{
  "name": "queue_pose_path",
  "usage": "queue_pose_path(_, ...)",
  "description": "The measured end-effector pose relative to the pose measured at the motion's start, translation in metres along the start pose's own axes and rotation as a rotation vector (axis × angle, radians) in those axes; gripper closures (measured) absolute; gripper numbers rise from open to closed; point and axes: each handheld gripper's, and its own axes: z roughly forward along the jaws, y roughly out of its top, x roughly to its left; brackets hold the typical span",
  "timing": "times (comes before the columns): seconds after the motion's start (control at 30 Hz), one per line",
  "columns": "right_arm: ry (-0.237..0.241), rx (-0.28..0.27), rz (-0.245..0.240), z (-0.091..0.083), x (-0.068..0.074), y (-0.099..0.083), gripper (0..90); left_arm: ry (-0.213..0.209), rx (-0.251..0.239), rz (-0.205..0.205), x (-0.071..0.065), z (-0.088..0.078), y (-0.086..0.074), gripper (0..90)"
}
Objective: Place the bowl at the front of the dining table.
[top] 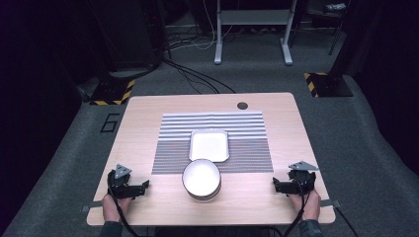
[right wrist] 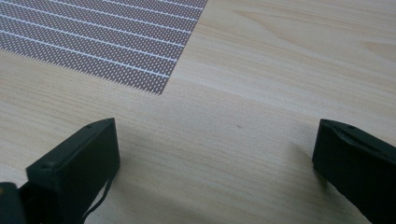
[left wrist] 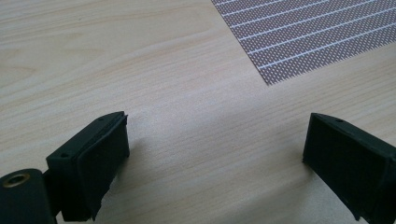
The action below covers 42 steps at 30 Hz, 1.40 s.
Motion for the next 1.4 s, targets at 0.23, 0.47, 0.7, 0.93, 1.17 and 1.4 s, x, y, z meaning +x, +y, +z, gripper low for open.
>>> queue_pose_path(0.23, -0.004, -0.006, -0.001, 0.0, 0.0, 0.0, 0.1, 0.0, 0.0, 0.0, 0.0, 0.0, 0.0, 6.5)
queue_pose_path(0.47, -0.004, -0.007, -0.003, 0.0, 0.0, 0.0, 0.2, -0.003, -0.002, 0.006, 0.0, 0.0, 0.0, 6.6)
queue_pose_path(0.7, 0.002, 0.001, -0.002, 0.0, 0.0, 0.0, 0.5, -0.015, -0.004, 0.019, -0.001, 0.0, 0.0, 6.2)
queue_pose_path(0.93, 0.011, 0.023, -0.013, 0.0, 0.002, 0.003, 0.0, -0.007, 0.002, 0.021, -0.001, 0.0, 0.0, 3.7)
queue_pose_path(1.17, 0.031, 0.025, -0.021, -0.003, 0.007, 0.005, 0.0, -0.007, 0.007, 0.012, -0.002, -0.002, -0.001, 1.6)
queue_pose_path(1.4, 0.043, -0.002, -0.031, -0.013, 0.014, 0.012, 0.0, -0.007, -0.018, 0.013, -0.005, -0.009, 0.001, 1.3)
